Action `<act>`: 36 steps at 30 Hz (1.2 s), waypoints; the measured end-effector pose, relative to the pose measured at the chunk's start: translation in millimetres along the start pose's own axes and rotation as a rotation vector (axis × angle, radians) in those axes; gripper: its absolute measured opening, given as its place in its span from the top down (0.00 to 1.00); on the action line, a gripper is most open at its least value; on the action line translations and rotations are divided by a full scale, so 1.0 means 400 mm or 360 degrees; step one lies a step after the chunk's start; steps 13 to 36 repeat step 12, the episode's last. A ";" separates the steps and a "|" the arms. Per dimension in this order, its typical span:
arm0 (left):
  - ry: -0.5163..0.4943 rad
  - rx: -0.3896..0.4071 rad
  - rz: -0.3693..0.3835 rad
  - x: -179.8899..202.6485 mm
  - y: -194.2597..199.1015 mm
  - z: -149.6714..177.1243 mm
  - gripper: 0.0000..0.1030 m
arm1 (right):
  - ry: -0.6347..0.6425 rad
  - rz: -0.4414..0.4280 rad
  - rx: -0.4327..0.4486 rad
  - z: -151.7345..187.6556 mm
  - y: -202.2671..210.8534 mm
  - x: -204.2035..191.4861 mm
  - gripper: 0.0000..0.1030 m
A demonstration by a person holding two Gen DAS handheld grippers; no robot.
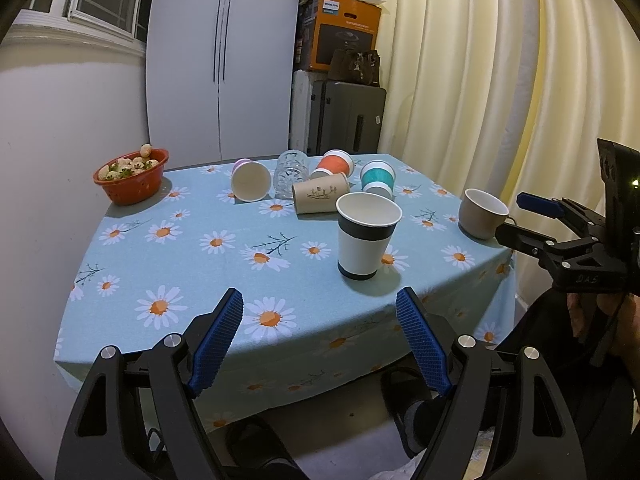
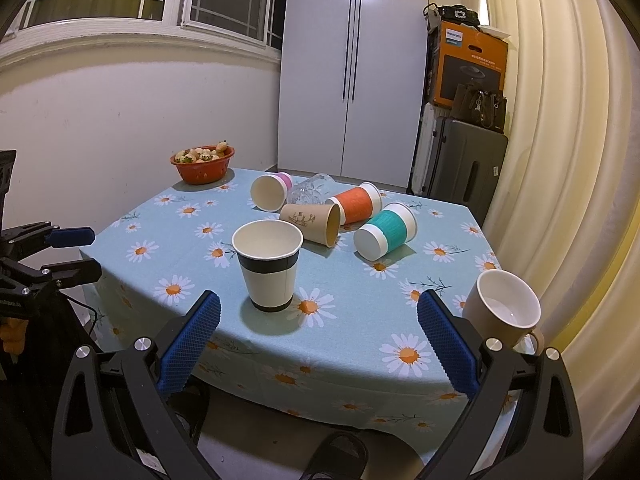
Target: Flip cup upright
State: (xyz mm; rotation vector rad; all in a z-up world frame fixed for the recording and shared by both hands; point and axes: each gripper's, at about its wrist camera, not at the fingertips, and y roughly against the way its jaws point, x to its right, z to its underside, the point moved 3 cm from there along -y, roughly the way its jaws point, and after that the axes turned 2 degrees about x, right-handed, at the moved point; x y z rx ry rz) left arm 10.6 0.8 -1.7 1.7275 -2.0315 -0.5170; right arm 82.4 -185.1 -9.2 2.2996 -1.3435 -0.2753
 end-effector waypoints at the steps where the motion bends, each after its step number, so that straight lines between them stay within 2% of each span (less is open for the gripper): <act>1: -0.0001 0.0003 0.0002 0.001 0.000 0.000 0.25 | 0.0001 0.0000 -0.0001 0.001 -0.001 0.000 0.05; 36: 0.0010 0.0008 0.0012 -0.001 0.000 -0.004 0.25 | 0.0004 0.0000 -0.0002 0.001 -0.001 0.001 0.05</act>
